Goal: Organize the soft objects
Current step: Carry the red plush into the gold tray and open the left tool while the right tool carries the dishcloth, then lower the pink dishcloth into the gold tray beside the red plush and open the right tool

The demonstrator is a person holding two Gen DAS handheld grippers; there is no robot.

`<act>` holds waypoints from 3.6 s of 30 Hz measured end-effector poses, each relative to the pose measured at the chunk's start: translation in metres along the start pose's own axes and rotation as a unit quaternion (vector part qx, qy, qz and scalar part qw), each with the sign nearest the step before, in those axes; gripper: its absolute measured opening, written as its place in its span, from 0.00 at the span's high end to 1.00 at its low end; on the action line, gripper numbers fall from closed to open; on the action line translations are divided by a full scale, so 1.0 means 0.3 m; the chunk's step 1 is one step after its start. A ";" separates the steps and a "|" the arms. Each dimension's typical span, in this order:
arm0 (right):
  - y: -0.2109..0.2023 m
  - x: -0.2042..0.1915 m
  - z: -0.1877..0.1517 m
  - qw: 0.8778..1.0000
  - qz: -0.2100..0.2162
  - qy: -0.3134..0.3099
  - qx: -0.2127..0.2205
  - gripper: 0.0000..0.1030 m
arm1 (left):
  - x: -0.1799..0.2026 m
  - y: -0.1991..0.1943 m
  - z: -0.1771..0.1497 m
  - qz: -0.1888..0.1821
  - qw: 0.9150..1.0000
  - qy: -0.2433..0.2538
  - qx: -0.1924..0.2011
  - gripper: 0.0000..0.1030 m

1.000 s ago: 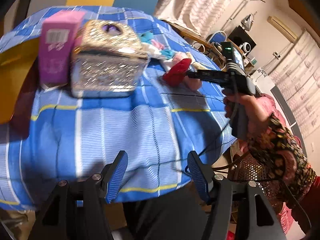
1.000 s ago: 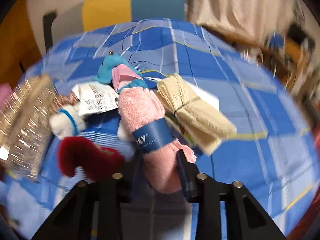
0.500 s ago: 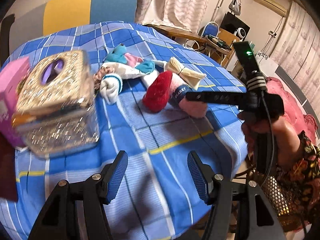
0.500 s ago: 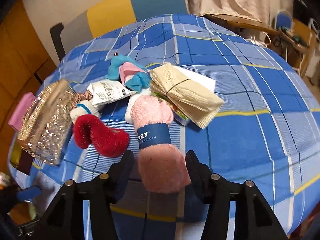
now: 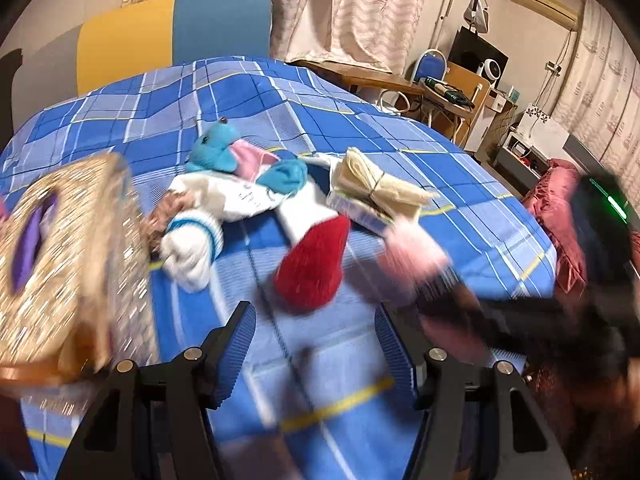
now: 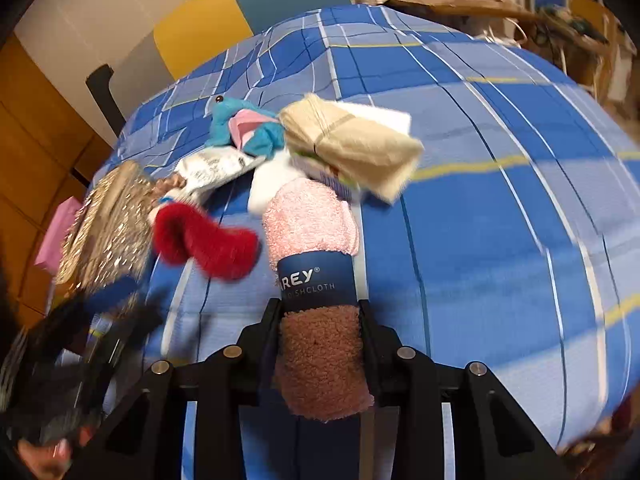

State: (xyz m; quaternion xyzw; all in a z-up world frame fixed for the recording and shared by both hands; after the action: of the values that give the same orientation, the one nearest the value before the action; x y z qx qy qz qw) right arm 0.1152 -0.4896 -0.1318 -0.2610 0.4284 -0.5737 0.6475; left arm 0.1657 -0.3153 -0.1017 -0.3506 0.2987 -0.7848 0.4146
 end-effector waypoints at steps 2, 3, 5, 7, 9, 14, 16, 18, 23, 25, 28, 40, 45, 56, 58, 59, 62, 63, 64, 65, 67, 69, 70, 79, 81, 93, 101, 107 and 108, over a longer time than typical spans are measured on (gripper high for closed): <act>-0.003 -0.011 -0.044 1.000 0.007 0.011 -0.010 0.64 | 0.016 0.050 0.025 0.005 1.000 0.004 0.000 0.39; -0.003 -0.017 -0.059 1.000 0.011 0.015 -0.015 0.64 | 0.020 0.072 0.034 0.012 1.000 0.006 0.001 0.39; 0.015 -0.034 -0.078 1.000 0.009 0.009 -0.023 0.64 | 0.025 0.109 0.046 0.009 1.000 0.009 -0.004 0.39; 0.018 -0.045 -0.079 1.000 -0.001 -0.003 -0.023 0.64 | 0.023 0.145 0.050 0.000 1.000 0.010 -0.025 0.43; 0.021 -0.052 -0.077 1.000 -0.006 -0.009 -0.022 0.63 | 0.018 0.166 0.045 -0.004 0.999 0.017 -0.039 0.69; 0.024 -0.044 -0.079 1.000 -0.002 -0.013 -0.021 0.62 | -0.027 0.128 0.025 -0.002 0.999 0.024 -0.035 0.78; 0.025 -0.041 -0.081 1.000 -0.001 -0.014 -0.020 0.62 | -0.048 0.098 0.017 -0.003 0.999 0.016 -0.030 0.78; 0.026 -0.042 -0.084 1.000 -0.002 -0.017 -0.019 0.61 | -0.076 0.054 0.007 -0.017 1.000 0.004 -0.023 0.80; 0.031 -0.060 -0.087 0.999 -0.016 -0.039 -0.015 0.61 | -0.133 -0.084 -0.012 -0.054 0.998 -0.024 -0.002 0.80; 0.034 -0.071 -0.088 0.998 -0.026 -0.050 -0.012 0.61 | -0.169 -0.155 -0.016 -0.069 0.997 -0.038 0.010 0.80; 0.033 -0.082 -0.092 0.997 -0.038 -0.060 -0.009 0.61 | -0.230 -0.263 -0.017 -0.083 0.994 -0.056 0.032 0.80; 0.037 -0.116 -0.095 0.995 -0.091 -0.051 -0.005 0.61 | -0.649 -0.603 0.007 -0.051 0.983 -0.141 0.108 0.80; 0.029 -0.131 -0.080 0.994 -0.104 -0.033 -0.009 0.65 | -0.898 -0.641 0.023 0.017 0.976 -0.181 0.116 0.80; -0.088 -0.323 -0.081 0.997 -0.058 0.003 0.046 0.66 | -1.406 -0.562 0.056 0.129 0.951 -0.265 0.094 0.78; -0.120 -0.387 -0.082 0.997 -0.051 -0.005 0.057 0.66 | -1.463 -0.534 0.078 0.148 0.946 -0.275 0.087 0.78; -0.130 -0.407 -0.082 0.997 -0.050 -0.007 0.061 0.66 | -1.490 -0.529 0.083 0.153 0.944 -0.279 0.084 0.75; -0.181 -0.476 -0.071 0.995 -0.046 -0.016 0.082 0.66 | -1.546 -0.520 0.109 0.176 0.939 -0.282 0.088 0.62; -0.201 -0.500 -0.065 0.995 -0.046 -0.020 0.091 0.66 | -1.555 -0.524 0.119 0.181 0.938 -0.281 0.095 0.57; -0.219 -0.520 -0.061 0.994 -0.048 -0.025 0.098 0.66 | -1.567 -0.528 0.131 0.186 0.936 -0.279 0.103 0.56; -0.242 -0.548 -0.051 0.992 -0.049 -0.032 0.108 0.66 | -1.583 -0.528 0.146 0.189 0.935 -0.280 0.109 0.55; -0.277 -0.590 -0.034 0.990 -0.048 -0.045 0.125 0.66 | -1.607 -0.545 0.162 0.187 0.932 -0.287 0.119 0.49; -0.307 -0.641 -0.013 0.987 -0.044 -0.062 0.142 0.66 | -1.626 -0.577 0.167 0.184 0.926 -0.299 0.136 0.47; -0.316 -0.657 -0.008 0.986 -0.042 -0.068 0.148 0.66 | -1.637 -0.603 0.157 0.182 0.920 -0.311 0.151 0.47; -0.323 -0.936 0.076 0.974 0.060 -0.133 0.173 0.66 | -1.615 -0.751 0.001 0.142 0.902 -0.364 0.182 0.46; -0.286 -1.012 0.101 0.971 0.089 -0.148 0.166 0.66 | -1.583 -0.767 -0.052 0.134 0.905 -0.365 0.175 0.46; 0.176 -1.515 0.210 0.957 0.181 -0.223 0.025 0.66 | -1.397 -0.850 -0.290 0.136 0.906 -0.362 0.174 0.47; 0.538 -1.692 0.287 0.962 0.154 -0.222 -0.050 0.66 | -1.380 -0.914 -0.356 0.149 0.901 -0.363 0.183 0.47; 0.673 -1.797 0.385 0.966 0.123 -0.223 -0.031 0.61 | -1.426 -0.912 -0.384 0.157 0.890 -0.389 0.181 0.47; 0.691 -1.811 0.398 0.967 0.119 -0.223 -0.027 0.60 | -1.428 -0.906 -0.385 0.154 0.890 -0.390 0.178 0.47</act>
State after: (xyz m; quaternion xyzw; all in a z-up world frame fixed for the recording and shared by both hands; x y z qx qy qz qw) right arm 0.3385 0.0597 -0.1057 -0.3468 0.3163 -0.4079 0.7832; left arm 0.1293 0.2036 -0.0913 -0.4986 0.0190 -0.5512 0.6687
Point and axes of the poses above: each gripper's, at about its wrist camera, not at the fingertips, and y roughly the way its jaws point, x to its right, z to its top, the point moved 1 cm from there along y, roughly the way its jaws point, and after that the axes turned 13 degrees about -y, right-handed, at the moved point
